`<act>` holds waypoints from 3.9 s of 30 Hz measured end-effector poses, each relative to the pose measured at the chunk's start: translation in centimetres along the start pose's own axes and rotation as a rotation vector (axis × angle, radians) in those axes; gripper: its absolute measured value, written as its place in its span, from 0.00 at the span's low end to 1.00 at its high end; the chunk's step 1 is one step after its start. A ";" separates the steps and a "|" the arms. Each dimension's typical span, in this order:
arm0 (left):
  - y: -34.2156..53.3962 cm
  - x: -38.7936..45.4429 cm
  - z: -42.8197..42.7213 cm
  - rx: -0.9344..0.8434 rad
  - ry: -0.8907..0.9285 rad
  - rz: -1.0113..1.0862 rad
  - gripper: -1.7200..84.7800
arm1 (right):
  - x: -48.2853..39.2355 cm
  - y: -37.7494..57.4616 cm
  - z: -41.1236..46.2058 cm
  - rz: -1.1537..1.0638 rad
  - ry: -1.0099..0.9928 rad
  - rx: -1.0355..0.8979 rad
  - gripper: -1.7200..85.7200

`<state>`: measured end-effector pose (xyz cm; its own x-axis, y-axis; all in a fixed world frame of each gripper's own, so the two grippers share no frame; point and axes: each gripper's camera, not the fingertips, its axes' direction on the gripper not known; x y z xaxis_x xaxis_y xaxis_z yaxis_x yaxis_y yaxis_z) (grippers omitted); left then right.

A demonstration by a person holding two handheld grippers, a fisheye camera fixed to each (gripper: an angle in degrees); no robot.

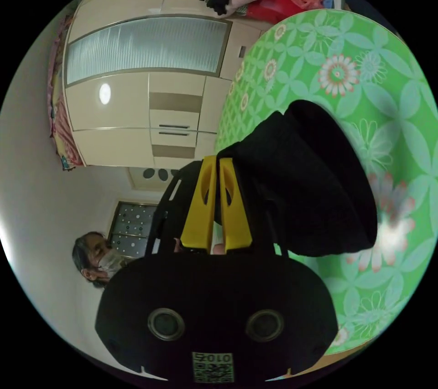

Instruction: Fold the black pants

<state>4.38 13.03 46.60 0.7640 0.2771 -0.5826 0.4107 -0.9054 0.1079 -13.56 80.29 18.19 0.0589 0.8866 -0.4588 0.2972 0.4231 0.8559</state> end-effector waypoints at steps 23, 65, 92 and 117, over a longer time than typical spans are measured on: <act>-11.6 -20.5 15.5 -0.113 -0.297 -0.340 0.04 | 14.1 -11.1 10.3 0.284 -0.048 0.058 0.10; -19.8 -22.9 5.5 -0.593 -0.447 0.202 0.03 | 12.8 -11.2 47.7 -0.136 0.283 -0.408 0.04; -1.9 -31.9 12.2 -0.897 -0.372 0.386 0.02 | 10.3 -2.1 64.3 -0.337 0.241 -0.759 0.04; -0.2 -39.9 11.2 -0.768 -0.635 0.455 0.02 | 11.2 2.0 52.0 -0.215 -0.001 -0.519 0.05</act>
<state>-31.71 -1.46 60.82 0.6178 -0.4483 -0.6460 0.5240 -0.3778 0.7634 37.31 81.39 2.35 0.0494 0.7703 -0.6358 -0.2056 0.6307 0.7483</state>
